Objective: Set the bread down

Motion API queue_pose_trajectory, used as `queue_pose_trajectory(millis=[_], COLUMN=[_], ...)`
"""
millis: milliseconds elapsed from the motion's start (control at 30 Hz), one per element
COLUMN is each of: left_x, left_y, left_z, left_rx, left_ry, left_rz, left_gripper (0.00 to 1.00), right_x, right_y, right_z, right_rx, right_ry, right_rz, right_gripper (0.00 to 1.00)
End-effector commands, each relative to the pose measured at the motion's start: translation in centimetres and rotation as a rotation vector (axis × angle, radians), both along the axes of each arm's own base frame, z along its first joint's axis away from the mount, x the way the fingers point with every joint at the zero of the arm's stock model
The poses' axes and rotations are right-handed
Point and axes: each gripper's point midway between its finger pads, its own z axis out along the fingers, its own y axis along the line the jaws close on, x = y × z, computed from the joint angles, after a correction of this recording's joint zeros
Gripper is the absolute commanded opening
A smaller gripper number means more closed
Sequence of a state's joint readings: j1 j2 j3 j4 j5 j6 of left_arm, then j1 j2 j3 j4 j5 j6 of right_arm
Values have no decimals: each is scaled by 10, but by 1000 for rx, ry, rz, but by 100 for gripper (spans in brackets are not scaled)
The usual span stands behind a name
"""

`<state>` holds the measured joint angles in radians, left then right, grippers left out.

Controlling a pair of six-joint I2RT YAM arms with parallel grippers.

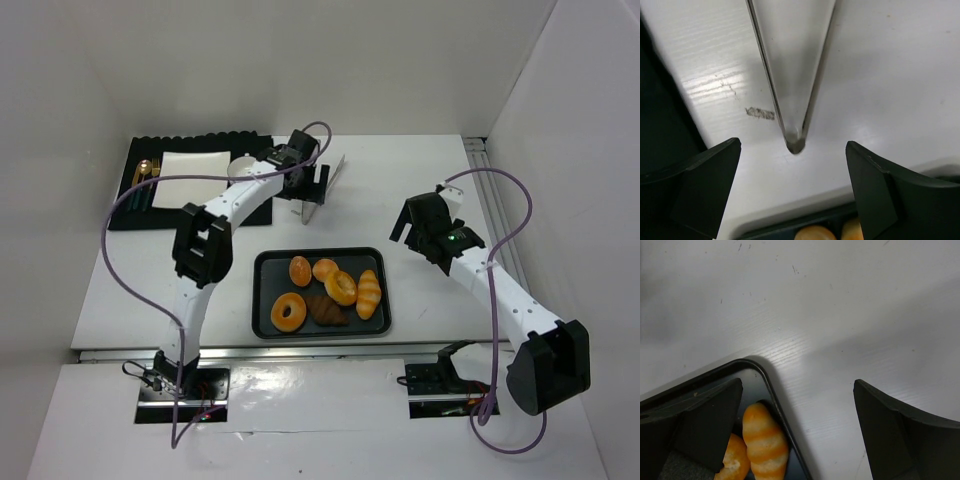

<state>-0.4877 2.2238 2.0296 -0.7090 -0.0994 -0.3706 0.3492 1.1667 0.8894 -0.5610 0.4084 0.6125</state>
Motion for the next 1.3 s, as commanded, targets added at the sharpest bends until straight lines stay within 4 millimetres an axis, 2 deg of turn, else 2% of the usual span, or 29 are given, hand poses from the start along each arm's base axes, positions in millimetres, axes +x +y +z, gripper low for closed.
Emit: queue_pose_trajectory(millis=[0, 100, 133, 167, 200, 233, 267, 300, 400, 600, 667, 767, 800, 833, 900, 1000, 1033, 1067, 1100, 1133, 1167, 1200, 1233, 1267], left_x=[8, 16, 21, 21, 21, 28, 30, 28, 33, 55, 59, 66, 66, 67, 73, 74, 72, 71, 69, 63, 56, 45, 37, 22], left_y=[3, 1, -5, -9, -9, -15, -16, -18, -14, -14, -17, -18, -18, -18, -18, -21, -21, -23, -22, -18, -23, -17, -13, -8], left_z=[-9, -31, -28, -47, -55, -51, -59, -76, -87, -94, -89, -84, -84, -77, -56, -22, 13, 7, 50, 59, 76, 121, 137, 129], left_rx=[34, 33, 16, 13, 21, 0, 4, 6, 34, 48, 39, 37, 37, 31, 29, 0, -30, -35, -61, -64, -80, -104, -113, -107], left_ry=[29, 67, 58, 97, 114, 95, 103, 136, 133, 72, 53, 18, 18, 7, -41, -92, -136, -130, -200, -205, -229, -295, -312, -273], left_rz=[-23, -26, -33, -45, -45, -52, -52, -58, -42, 7, 7, 6, 6, 6, -6, -18, -23, -29, -36, -36, -59, -65, -65, -76], left_gripper=[100, 100, 100, 100, 100, 100, 100, 100, 100, 100, 100, 90, 79, 61, 43, 34, 27, 27, 25, 25, 25, 25, 25, 25], right_x=[2, 2, 2, 2, 2, 3, 4, 4, 4, 0, 0, -2, -4, -4, -4, -8, -9, -11, -11, -11, -12, -12, -12, -11], right_y=[-3, -3, -3, -3, -3, -3, -1, -1, -1, -2, -2, -1, -1, -1, -1, -2, -3, -3, -3, -4, -4, -4, -4, -4], right_z=[10, 8, 8, 8, 5, 5, 6, 6, 6, -2, -4, -11, -15, -15, -12, -8, -3, -2, -2, 5, 10, 12, 15, 22], right_rx=[0, -4, -4, -4, -7, -7, 3, 3, 3, -4, 4, 6, 10, 10, 14, 23, 28, 28, 28, 34, 41, 40, 45, 52], right_ry=[-45, -37, -37, -37, -28, -28, -34, -34, -34, -16, -19, -7, 2, 2, -7, -16, -30, -28, -28, -45, -61, -60, -71, -90], right_rz=[-25, -24, -24, -24, -24, -24, -18, -18, -18, -18, -25, -19, -27, -27, -27, -33, -33, -33, -33, -33, -32, -32, -32, -32], right_gripper=[99, 99, 99, 99, 99, 99, 99, 99, 99, 99, 99, 99, 99, 99, 99, 99, 99, 99, 99, 99, 99, 99, 99, 99])
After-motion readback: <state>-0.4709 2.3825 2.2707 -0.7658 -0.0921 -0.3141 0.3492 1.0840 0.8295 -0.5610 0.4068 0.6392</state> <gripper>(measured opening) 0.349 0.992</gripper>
